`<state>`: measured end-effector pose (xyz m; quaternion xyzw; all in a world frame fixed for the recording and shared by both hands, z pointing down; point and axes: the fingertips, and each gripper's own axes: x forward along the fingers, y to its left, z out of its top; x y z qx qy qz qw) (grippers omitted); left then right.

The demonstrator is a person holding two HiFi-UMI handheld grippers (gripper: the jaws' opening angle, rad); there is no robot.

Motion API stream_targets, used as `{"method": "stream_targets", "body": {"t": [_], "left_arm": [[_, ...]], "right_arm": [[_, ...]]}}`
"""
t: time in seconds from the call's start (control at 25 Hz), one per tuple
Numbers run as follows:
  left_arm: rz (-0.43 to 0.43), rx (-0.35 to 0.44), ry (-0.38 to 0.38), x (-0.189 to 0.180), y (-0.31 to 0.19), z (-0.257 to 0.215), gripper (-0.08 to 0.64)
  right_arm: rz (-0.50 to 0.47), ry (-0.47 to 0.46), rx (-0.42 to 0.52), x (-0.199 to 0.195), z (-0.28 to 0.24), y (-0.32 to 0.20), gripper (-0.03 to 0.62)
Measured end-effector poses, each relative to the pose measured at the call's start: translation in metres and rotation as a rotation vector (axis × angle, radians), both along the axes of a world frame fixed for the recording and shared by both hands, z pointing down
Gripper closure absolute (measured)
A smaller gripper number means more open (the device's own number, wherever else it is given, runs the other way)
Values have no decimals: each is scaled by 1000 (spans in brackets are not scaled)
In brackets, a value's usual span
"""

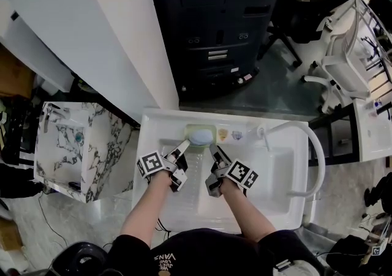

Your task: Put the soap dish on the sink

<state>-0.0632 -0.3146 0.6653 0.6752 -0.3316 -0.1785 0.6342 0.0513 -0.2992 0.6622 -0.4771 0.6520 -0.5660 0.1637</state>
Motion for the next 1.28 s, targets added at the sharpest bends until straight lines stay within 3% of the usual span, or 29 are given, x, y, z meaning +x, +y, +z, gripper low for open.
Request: {"method": "stream_targets", "body": {"t": [0.2,0.36,0.52,0.64,0.88,1.28], "left_arm": [[60,55,-121,-2,6,-1,382],[123,117,-262,-5,14,-1,382],[154,149,-385,-8,21,3,382],[156,158,-445,-12,25,8,397],[144,171,-422,-5,22,7,503],[85,174,-400,-5,8,8,508]], "right_arm": [[-61,125,-5,-2,7,11,471],[-102,185,5,-7,8,15,474],[-106,214,4,-6,8,17,578],[-101,213,14,-6,8,15,589],[-90,180,23,-10,4,8,589],[-81,148,15,-13,2,4,589]]}}
